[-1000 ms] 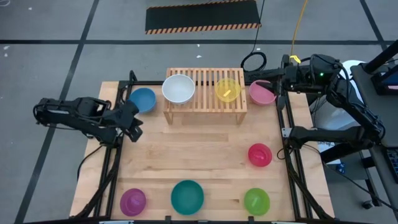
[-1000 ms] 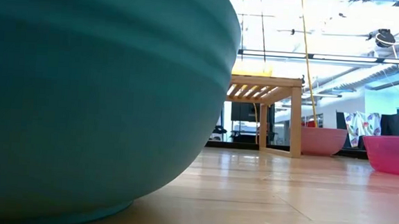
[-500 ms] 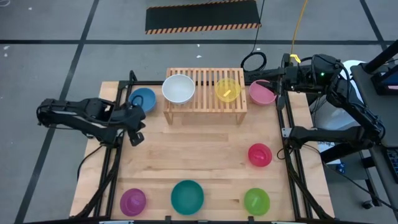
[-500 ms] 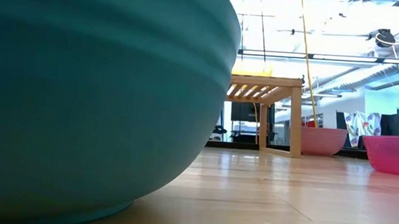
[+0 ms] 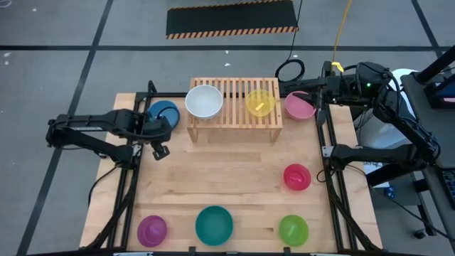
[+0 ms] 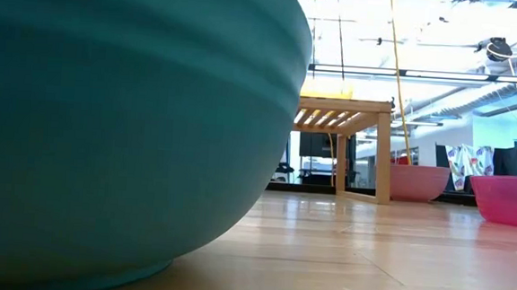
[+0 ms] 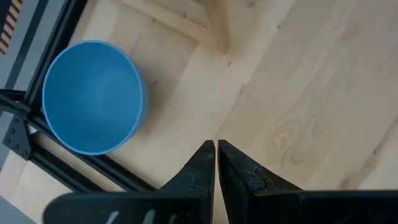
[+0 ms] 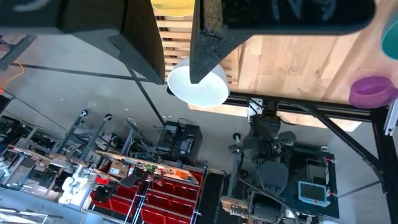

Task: Place and stack bowls onto a shelf
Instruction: Stack the blue bowl on top of the white bowl on the shelf

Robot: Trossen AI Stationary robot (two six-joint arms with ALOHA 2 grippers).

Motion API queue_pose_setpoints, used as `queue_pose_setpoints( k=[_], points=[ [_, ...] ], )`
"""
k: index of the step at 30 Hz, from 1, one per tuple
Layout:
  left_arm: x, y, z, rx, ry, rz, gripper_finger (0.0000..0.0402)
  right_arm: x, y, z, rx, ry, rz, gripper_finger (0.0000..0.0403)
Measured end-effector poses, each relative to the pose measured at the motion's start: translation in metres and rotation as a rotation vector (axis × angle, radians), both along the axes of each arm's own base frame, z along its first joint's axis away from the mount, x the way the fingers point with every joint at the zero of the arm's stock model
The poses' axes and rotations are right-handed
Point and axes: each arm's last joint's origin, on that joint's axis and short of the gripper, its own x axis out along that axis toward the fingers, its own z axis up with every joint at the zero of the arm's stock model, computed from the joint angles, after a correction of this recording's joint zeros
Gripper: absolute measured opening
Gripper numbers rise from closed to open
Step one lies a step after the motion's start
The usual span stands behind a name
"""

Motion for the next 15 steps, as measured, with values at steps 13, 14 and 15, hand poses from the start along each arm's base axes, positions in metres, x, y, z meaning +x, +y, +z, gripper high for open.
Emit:
queue_pose_setpoints(
  k=[13, 14, 15],
  points=[
    [0.0011, 0.0015, -0.0011, 0.007, 0.029, -0.054, 0.0019, 0.0, -0.0001, 0.0003, -0.002, -0.003, -0.001, 0.0067],
    [0.0012, 0.0016, -0.0011, 0.009, 0.03, -0.054, 0.0023, 0.0, -0.0001, 0.0004, -0.002, -0.003, -0.001, 0.0067],
    [0.0011, 0.0017, -0.0012, 0.012, 0.033, -0.06, 0.0027, 0.0, -0.0001, 0.0003, -0.002, -0.003, -0.001, 0.0067]
  ],
)
